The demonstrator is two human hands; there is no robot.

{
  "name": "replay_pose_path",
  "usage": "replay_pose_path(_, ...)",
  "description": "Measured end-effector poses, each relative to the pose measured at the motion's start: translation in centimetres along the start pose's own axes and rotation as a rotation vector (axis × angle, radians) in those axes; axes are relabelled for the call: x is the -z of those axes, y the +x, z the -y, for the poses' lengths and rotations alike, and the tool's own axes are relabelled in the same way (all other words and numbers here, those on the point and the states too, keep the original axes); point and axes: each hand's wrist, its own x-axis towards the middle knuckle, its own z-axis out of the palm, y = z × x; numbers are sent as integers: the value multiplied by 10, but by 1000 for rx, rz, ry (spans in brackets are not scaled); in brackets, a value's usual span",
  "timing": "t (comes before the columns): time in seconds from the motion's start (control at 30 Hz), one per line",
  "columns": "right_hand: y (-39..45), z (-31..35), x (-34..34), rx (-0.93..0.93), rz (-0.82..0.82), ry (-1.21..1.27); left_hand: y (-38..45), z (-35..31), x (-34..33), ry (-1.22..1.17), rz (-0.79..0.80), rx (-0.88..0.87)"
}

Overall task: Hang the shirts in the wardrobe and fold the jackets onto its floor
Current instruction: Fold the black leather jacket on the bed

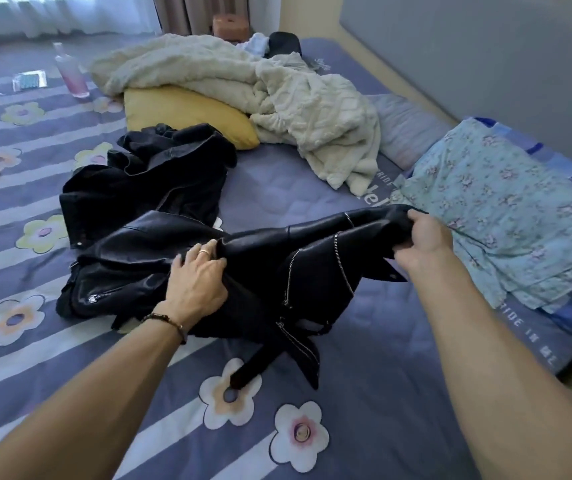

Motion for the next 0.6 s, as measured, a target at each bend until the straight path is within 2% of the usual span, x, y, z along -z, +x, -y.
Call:
replay_pose_path(0.1, -5, -12, -3, 108, 328, -298, 12, -43, -9, -363, -110, 33)
replay_pose_path(0.17, -8, -18, 11, 111, 487, -438, 21, -55, -19, -445, -37, 51)
replay_pose_path(0.27, 8, -21, 47, 32, 481, -452, 30, -66, -45, -246, 217, 40)
replay_pose_path(0.3, 15, -21, 60, 10, 485, -594, 32, -70, -55, -247, 240, 72)
replay_pose_path(0.4, 41, -35, 99, -127, 703, -1428, 43, -86, -85, -244, 104, 111)
replay_pose_path(0.47, 58, -55, 125, -280, 744, -1809, 52, -96, -101, -106, 10, 41)
replay_pose_path(0.53, 68, -71, 136, -344, 690, -1886, 63, -100, -113, -39, 46, -41)
replay_pose_path(0.6, 82, -81, 136, -296, 593, -1854, 67, -100, -124, -52, 289, -99)
